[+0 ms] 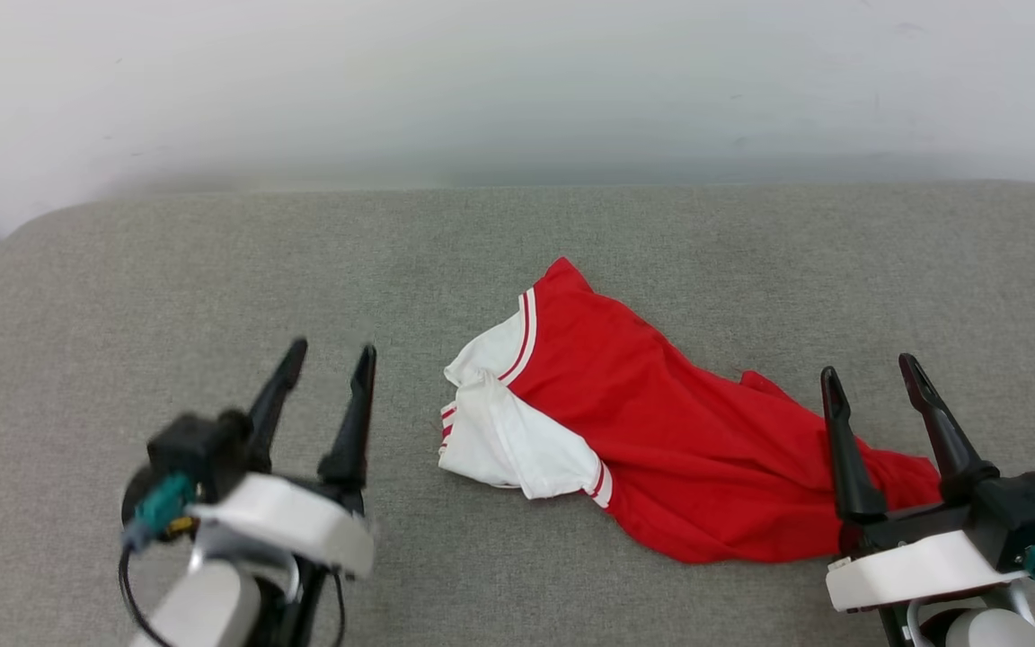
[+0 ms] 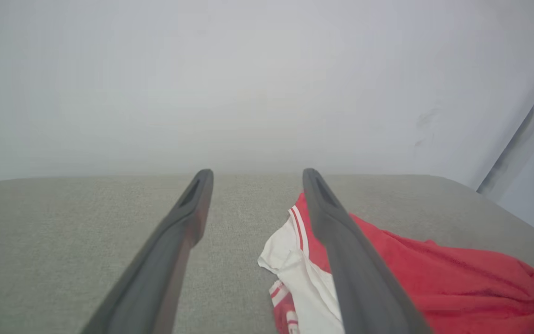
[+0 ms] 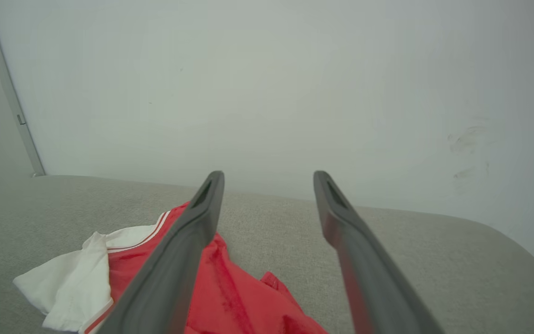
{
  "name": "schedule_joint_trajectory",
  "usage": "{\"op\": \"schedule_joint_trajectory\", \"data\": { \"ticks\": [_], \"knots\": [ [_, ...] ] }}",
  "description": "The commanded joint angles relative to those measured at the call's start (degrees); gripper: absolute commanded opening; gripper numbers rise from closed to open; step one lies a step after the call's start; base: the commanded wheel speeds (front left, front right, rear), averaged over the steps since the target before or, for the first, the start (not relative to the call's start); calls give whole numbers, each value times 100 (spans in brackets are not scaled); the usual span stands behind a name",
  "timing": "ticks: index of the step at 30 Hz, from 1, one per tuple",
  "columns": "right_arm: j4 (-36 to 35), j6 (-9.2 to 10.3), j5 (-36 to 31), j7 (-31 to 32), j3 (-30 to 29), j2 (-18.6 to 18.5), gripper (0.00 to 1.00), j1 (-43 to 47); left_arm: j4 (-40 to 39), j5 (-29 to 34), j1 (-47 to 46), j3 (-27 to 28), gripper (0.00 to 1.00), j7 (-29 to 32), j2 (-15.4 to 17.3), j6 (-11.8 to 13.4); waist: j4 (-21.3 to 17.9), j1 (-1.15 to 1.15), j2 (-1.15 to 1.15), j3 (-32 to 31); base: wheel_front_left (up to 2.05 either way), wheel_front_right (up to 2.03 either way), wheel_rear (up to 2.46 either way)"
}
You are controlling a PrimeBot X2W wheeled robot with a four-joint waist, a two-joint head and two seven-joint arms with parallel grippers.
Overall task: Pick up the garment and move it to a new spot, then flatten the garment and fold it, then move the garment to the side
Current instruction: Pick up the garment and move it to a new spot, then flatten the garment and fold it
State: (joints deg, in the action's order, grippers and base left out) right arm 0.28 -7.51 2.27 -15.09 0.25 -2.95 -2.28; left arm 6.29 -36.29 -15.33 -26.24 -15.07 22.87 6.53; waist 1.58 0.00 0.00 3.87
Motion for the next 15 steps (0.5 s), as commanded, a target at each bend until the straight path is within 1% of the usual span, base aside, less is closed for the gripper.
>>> {"op": "schedule_joint_trajectory", "data": {
  "ticks": [1,3,6,7,9,12,15],
  "knots": [
    [-7,4,41,-12,3,13,100,38,-193,123,312,169,100,-14,-132,-40,18,0,0,13,0,0,0],
    [-6,4,30,-12,22,13,100,63,-370,259,637,284,100,-14,-291,-105,37,0,0,26,0,0,0],
    [-7,4,-1,-12,56,13,100,44,-430,392,914,334,100,-14,-501,-212,49,0,0,54,0,0,0],
    [-7,4,-1,-12,56,13,100,44,-430,392,914,334,100,-14,-501,-212,49,0,0,54,0,0,0],
    [-11,4,-8,-12,69,13,100,14,-393,451,985,325,100,-14,-597,-288,45,0,0,74,0,0,0],
    [-8,4,-21,-12,110,13,100,-20,-312,512,911,213,100,3,-640,-377,20,0,0,106,0,0,0],
    [-6,4,-35,-12,126,13,100,-21,-340,494,705,81,100,341,-622,-428,-6,0,0,155,0,0,0]
  ]
}}
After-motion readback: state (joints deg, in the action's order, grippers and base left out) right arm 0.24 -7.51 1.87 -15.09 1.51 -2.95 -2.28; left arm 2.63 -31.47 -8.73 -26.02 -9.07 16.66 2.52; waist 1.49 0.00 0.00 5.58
